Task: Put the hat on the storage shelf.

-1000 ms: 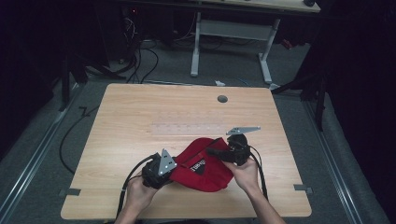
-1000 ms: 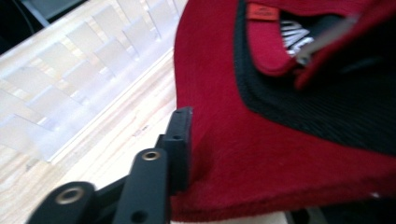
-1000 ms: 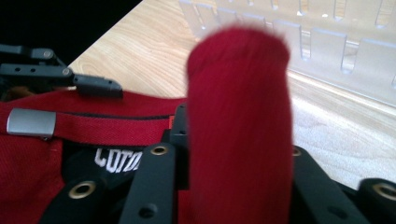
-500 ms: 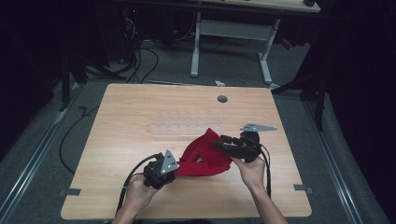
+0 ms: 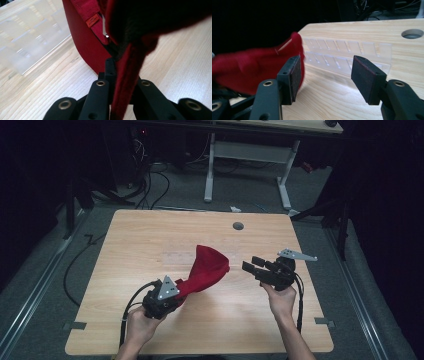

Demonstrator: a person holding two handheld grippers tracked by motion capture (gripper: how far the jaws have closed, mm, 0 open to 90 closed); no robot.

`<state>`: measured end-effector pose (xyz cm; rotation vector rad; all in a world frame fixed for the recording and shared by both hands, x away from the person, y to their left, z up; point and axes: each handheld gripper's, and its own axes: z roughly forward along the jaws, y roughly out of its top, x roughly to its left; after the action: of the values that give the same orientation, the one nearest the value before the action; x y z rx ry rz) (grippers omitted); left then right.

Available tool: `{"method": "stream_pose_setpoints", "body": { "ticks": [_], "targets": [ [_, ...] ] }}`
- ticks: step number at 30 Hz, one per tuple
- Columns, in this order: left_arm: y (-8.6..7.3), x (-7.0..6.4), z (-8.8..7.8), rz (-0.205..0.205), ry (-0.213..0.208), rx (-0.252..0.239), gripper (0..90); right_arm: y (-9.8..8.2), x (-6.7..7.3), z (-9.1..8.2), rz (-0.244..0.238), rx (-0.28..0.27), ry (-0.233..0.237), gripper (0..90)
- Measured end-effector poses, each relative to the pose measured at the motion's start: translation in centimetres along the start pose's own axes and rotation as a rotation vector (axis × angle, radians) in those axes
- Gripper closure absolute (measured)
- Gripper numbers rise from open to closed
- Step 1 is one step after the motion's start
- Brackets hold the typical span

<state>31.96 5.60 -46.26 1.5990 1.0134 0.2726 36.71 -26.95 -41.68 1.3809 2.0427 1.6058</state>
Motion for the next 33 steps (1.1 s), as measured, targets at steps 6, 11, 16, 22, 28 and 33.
{"method": "stream_pose_setpoints", "body": {
  "ticks": [6, 11, 16, 22, 28, 33],
  "targets": [
    [0.6, 1.1, -0.4, -0.048, 0.022, -0.022, 85.5, -1.6, -1.1, 1.2, -0.011, 0.071, -0.048, 40.9],
    [1.1, 1.7, -0.7, -0.078, 0.022, -0.045, 85.5, -3.8, -2.6, 2.2, -0.013, 0.125, -0.115, 40.8],
    [1.7, 2.4, -1.1, -0.130, 0.017, -0.075, 85.4, -5.6, -4.0, 2.9, -0.024, 0.183, -0.184, 41.0],
    [2.5, 3.4, -1.2, -0.184, 0.021, -0.090, 85.4, -6.7, -5.1, 3.0, -0.042, 0.218, -0.261, 42.9],
    [2.9, 4.2, -1.2, -0.216, 0.027, -0.094, 85.3, -7.7, -5.5, 3.2, -0.110, 0.238, -0.342, 42.8],
    [3.4, 4.7, -1.1, -0.242, 0.034, -0.107, 85.3, -8.3, -5.9, 3.5, -0.132, 0.262, -0.384, 41.9]
  ]
}}
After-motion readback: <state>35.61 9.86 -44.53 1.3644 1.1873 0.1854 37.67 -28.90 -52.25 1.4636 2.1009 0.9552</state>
